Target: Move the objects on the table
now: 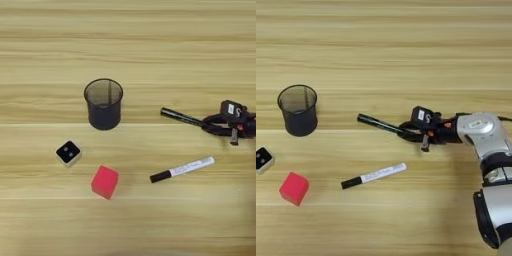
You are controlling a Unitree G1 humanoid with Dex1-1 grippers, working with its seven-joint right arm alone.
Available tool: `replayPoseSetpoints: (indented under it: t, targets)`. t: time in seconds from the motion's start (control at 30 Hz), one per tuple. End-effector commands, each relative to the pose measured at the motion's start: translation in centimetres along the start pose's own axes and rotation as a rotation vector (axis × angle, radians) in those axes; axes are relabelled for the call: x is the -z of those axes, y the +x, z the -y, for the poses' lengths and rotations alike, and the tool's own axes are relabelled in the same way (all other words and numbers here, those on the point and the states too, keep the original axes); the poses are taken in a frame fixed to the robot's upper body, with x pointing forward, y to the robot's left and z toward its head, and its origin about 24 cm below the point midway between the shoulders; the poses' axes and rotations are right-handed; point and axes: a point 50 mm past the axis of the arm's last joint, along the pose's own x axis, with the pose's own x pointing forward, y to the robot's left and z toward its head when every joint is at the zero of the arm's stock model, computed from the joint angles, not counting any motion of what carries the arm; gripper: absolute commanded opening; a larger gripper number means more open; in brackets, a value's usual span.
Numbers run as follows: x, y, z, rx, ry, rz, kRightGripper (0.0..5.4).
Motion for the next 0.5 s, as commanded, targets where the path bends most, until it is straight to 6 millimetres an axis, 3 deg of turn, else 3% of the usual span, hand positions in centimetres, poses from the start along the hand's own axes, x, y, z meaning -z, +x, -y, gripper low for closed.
replayPoseSetpoints:
  t: [0.03, 0.5]
  targets:
    - [-2.1, -1.1, 2.3, 0.074, -0.083, 0.021, 1.83]
    - [-4.6, -1.7, 3.2, 0.091, -0.102, 0.209, 3.27]
